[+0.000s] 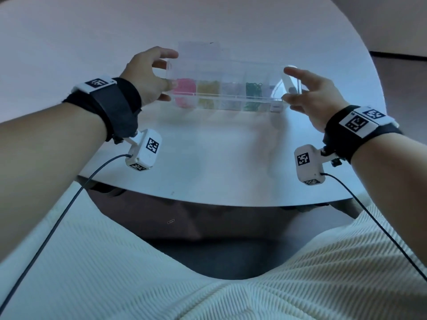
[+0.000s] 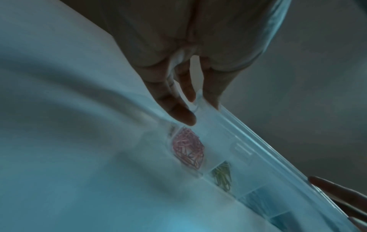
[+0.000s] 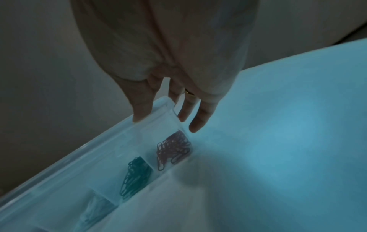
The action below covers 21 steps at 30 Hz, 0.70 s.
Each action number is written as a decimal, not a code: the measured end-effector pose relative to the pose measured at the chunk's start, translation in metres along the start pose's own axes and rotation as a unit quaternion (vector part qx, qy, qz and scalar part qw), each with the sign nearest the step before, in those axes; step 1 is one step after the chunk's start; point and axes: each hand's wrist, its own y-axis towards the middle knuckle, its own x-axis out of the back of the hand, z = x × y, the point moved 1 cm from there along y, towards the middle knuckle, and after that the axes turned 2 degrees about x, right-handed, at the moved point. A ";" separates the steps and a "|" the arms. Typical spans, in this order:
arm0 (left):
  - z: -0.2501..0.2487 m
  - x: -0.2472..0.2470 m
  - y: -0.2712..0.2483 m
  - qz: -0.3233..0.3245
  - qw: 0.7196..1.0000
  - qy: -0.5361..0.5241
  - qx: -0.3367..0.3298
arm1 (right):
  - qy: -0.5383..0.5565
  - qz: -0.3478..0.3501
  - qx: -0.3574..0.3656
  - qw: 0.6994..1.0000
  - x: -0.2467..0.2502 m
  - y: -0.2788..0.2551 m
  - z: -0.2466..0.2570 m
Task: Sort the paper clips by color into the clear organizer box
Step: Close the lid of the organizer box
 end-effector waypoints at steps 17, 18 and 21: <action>-0.019 -0.025 -0.026 0.040 0.876 0.449 -0.173 | -0.502 -0.004 0.133 0.855 -0.037 -0.037 0.018; -0.022 -0.025 -0.028 0.037 0.869 0.461 -0.176 | -0.520 -0.004 0.137 0.843 -0.038 -0.037 0.017; -0.027 -0.028 -0.031 0.025 0.856 0.490 -0.163 | -0.538 -0.007 0.133 0.832 -0.041 -0.034 0.021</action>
